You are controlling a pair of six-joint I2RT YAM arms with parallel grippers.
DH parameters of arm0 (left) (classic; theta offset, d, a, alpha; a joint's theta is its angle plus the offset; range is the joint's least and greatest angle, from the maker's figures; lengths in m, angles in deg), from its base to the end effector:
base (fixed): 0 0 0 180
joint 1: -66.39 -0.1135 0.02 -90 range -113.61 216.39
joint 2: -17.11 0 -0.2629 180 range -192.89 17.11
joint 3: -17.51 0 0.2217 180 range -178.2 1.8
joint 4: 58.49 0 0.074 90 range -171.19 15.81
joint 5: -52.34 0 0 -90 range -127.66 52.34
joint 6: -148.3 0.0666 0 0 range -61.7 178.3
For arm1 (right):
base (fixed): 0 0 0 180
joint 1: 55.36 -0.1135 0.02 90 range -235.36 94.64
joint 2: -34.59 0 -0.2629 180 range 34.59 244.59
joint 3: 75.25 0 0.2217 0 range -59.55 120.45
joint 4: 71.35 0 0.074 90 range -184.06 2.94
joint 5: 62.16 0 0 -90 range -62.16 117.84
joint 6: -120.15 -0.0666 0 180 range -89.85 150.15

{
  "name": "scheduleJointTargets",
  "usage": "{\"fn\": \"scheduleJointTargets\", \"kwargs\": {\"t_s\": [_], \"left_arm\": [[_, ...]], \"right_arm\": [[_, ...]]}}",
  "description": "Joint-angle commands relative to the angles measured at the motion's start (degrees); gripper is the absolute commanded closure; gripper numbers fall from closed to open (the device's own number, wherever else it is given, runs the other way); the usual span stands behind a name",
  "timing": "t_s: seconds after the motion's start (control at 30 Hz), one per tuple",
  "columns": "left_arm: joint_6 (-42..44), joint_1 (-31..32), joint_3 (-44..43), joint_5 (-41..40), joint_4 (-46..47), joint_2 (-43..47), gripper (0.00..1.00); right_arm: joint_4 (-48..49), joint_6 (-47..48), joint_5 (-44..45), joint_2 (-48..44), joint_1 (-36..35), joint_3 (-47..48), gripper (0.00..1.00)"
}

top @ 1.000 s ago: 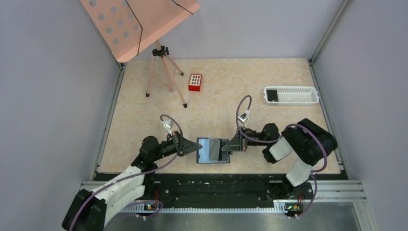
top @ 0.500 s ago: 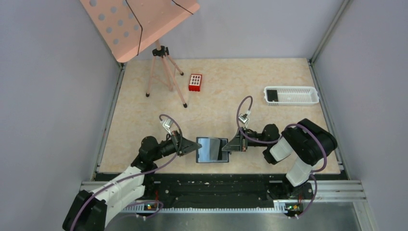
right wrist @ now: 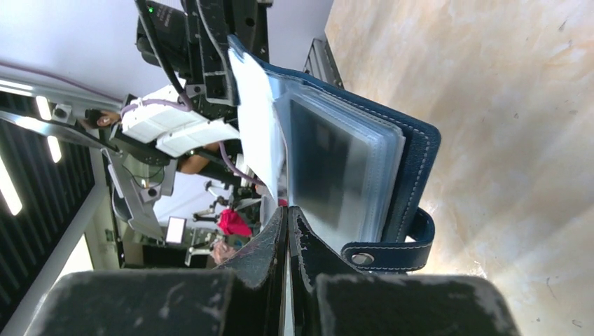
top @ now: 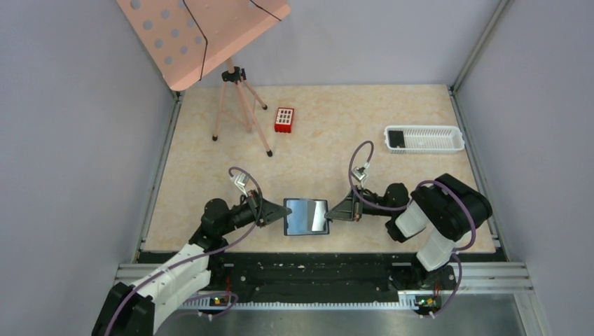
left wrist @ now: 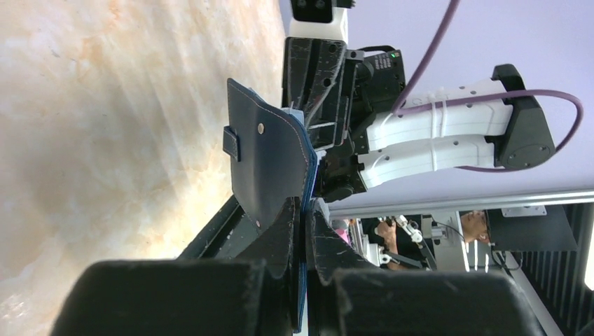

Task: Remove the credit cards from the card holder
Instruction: Remove the credit card from the card holder, then place the credit card in the storage box.

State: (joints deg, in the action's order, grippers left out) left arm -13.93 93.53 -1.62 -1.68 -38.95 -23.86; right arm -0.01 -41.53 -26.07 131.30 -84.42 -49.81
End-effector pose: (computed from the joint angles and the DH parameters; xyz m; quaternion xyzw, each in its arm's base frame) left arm 0.1202 -0.1056 0.1983 -0.0654 0.7155 -0.6465 0.2565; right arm 0.1794 0.1613 0.1648 -0.0699 0.7034 0.6900 0.1556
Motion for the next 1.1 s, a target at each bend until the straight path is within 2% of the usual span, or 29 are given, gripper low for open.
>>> {"fn": "scheduleJointTargets", "kwargs": {"t_s": [0.0, 0.13, 0.23, 0.47, 0.73, 0.9, 0.93, 1.0, 1.03, 1.07], "left_arm": [[3.64, -1.43, -0.77, -1.13, -3.69, 1.19, 1.00], [5.53, -3.09, -1.25, -0.11, -5.25, 0.08, 1.00], [6.95, -3.87, -2.31, -0.10, -7.19, -0.60, 1.00], [10.44, -4.68, -4.06, -1.17, -9.13, -5.69, 1.00], [17.25, -5.23, -8.82, -2.15, -12.33, -17.68, 1.00], [24.35, -5.41, -16.22, -2.20, -21.32, -25.90, 0.79], [24.88, -5.42, -17.14, -1.98, -22.31, -27.01, 0.69], [26.37, -5.27, -18.88, -1.93, -23.46, -28.25, 0.37], [27.13, -5.19, -19.61, -2.12, -24.44, -28.44, 0.28], [28.21, -5.06, -20.55, -2.89, -25.97, -28.15, 0.23]], "right_arm": [[9.85, -0.40, 1.23, -2.63, 2.80, 0.15, 1.00], [5.53, 0.70, 0.85, -4.79, 6.22, -0.56, 1.00], [-1.33, 3.52, 1.03, -7.67, 7.52, -0.33, 1.00], [-28.94, 16.38, 6.02, -18.97, 7.58, 2.72, 1.00], [-60.35, 28.22, 15.19, -32.52, 7.61, 9.25, 1.00], [-67.96, 29.14, 18.95, -36.36, 7.60, 11.18, 1.00], [-68.41, 28.57, 19.29, -36.38, 7.54, 11.21, 1.00], [-68.31, 26.01, 19.75, -36.32, 7.53, 10.54, 1.00], [-67.64, 24.24, 19.76, -36.32, 7.45, 9.91, 1.00], [-66.62, 22.73, 19.49, -36.33, 7.54, 9.36, 1.00]]}}
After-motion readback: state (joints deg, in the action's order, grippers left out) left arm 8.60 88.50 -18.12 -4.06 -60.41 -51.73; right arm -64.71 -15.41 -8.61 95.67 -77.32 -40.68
